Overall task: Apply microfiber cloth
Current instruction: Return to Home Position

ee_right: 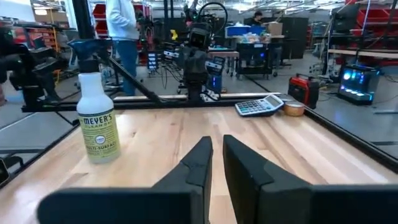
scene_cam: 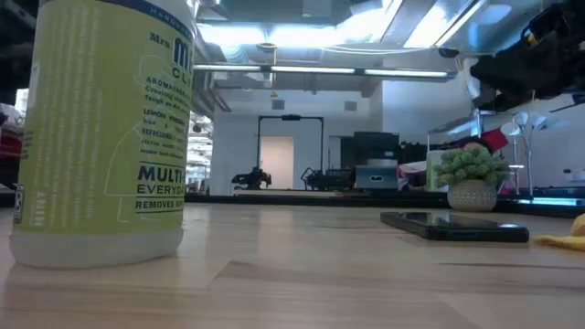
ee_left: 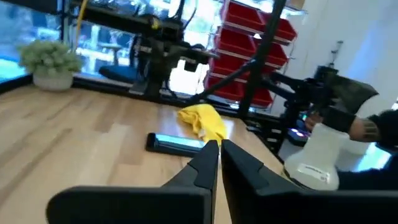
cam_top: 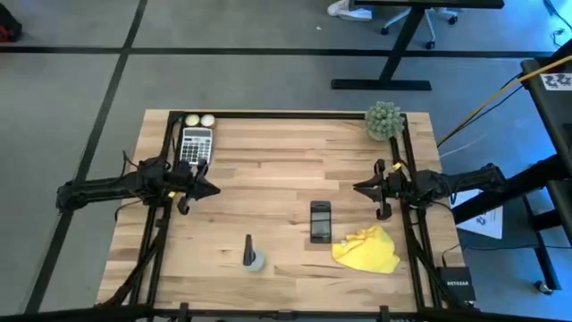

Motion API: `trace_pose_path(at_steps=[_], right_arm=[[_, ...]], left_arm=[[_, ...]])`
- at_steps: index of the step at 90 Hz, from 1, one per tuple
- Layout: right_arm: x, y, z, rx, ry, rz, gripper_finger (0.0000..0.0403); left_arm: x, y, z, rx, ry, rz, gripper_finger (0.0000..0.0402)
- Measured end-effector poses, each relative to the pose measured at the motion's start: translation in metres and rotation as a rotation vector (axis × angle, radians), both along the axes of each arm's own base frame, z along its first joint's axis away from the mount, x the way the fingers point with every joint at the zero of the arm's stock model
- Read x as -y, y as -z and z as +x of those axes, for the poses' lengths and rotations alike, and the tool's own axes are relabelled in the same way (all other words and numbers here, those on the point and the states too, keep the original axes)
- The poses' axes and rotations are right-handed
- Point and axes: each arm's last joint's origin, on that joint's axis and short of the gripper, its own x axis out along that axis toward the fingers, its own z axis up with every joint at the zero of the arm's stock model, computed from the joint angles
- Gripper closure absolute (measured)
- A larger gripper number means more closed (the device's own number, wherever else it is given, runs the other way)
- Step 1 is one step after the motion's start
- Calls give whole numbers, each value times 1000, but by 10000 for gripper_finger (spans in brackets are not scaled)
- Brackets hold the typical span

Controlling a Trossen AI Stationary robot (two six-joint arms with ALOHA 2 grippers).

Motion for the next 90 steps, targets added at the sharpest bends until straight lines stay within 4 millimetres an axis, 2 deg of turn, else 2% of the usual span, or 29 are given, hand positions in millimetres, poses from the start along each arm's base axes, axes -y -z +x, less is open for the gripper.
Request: trace_pose_path(at_steps=[24, 37, 53, 62, 90], right_arm=[[2, -1, 0, 6, 63, -13, 379], [0, 0, 0, -2, -13, -5, 379], [0, 0, 0, -4, -16, -32, 379], [4, 1, 1, -8, 8, -40, 379], [13, 3, 2, -31, -63, -22, 379]], left_arm=[[18, 4, -1, -33, -189, 66, 401], [24, 3, -4, -27, -166, 91, 401], [22, -1, -8, 31, -171, 121, 401], [20, -1, -7, 25, -191, 120, 401], [15, 0, -6, 14, -202, 87, 401]])
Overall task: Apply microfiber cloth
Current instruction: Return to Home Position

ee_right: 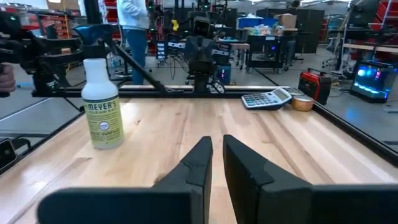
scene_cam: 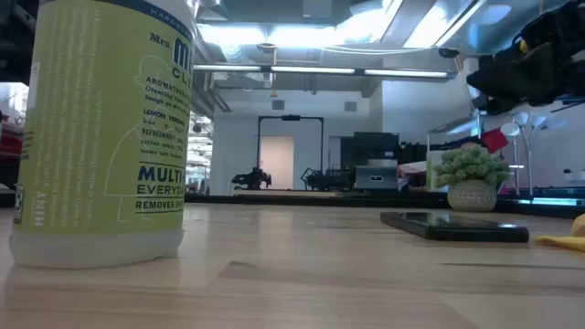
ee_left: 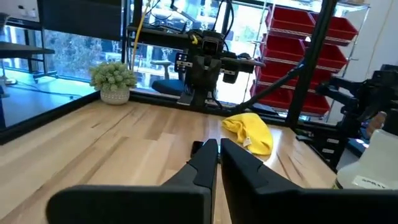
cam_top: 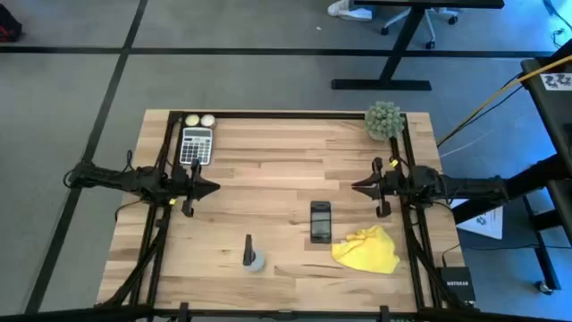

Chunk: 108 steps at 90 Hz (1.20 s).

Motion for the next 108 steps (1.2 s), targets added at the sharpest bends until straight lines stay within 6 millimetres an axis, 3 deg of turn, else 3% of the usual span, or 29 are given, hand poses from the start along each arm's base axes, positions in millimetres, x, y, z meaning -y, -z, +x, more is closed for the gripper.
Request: trace_pose_path(at_steps=[108], right_arm=[[3, 1, 0, -12, 79, -19, 379]], left_arm=[[0, 0, 0, -1, -1, -4, 401]])
